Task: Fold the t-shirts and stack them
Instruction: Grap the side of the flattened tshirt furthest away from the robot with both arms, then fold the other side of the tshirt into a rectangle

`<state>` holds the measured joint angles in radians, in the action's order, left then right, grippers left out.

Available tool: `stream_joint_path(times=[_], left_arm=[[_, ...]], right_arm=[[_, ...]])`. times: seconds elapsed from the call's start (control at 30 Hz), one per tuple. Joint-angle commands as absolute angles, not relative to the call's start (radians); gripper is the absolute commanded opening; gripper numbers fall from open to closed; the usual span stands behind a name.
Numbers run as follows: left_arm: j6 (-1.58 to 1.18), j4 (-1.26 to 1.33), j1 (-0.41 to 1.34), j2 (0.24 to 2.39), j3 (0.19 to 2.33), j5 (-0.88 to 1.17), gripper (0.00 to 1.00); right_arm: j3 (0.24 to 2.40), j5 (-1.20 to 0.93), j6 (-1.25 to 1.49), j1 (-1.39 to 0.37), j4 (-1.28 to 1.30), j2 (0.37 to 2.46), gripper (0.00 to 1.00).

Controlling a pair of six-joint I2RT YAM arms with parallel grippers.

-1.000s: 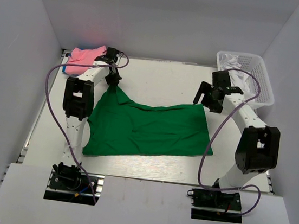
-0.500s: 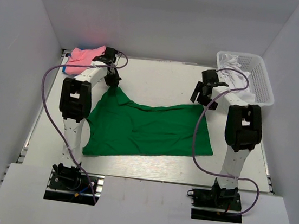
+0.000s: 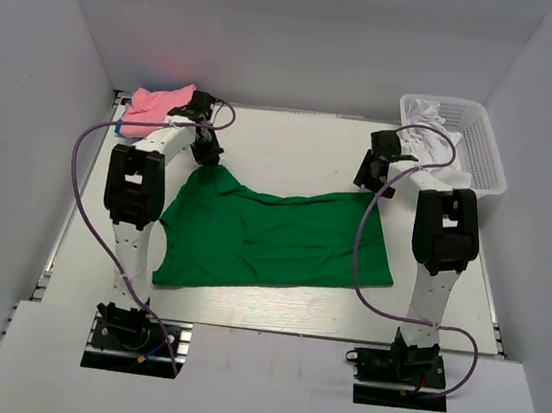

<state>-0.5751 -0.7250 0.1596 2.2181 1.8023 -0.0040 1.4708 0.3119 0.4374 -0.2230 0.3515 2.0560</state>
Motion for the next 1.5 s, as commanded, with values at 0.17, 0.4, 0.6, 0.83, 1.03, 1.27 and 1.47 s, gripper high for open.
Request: stream_joint_path(times=[0.17, 0.4, 0.6, 0.83, 1.03, 1.27, 1.47], left_arm=[[-0.569, -0.709, 0.158, 2.066, 1.764, 0.018, 0.00], [-0.560, -0.721, 0.158, 2.036, 1.746, 0.008, 0.00], [-0.560, -0.747, 0.158, 1.974, 1.718, 0.008, 0.00], [-0.571, -0.805, 0.158, 1.823, 1.582, 0.055, 0.00], [-0.615, -0.892, 0.167, 1.643, 1.402, 0.107, 0.00], [-0.676, -0.963, 0.167, 1.362, 1.134, 0.190, 0.00], [-0.730, -1.048, 0.167, 1.156, 0.948, 0.233, 0.00]], right_arm=[[1.416, 0.305, 0.448, -0.224, 0.314, 2.068, 0.62], [1.407, 0.321, 0.459, -0.224, 0.290, 2.057, 0.00], [1.431, 0.336, 0.431, -0.229, 0.307, 2.036, 0.00], [1.350, 0.330, 0.410, -0.227, 0.261, 1.924, 0.00], [1.261, 0.348, 0.388, -0.229, 0.250, 1.823, 0.00], [1.163, 0.345, 0.379, -0.227, 0.224, 1.715, 0.00], [1.126, 0.342, 0.359, -0.229, 0.219, 1.636, 0.00]])
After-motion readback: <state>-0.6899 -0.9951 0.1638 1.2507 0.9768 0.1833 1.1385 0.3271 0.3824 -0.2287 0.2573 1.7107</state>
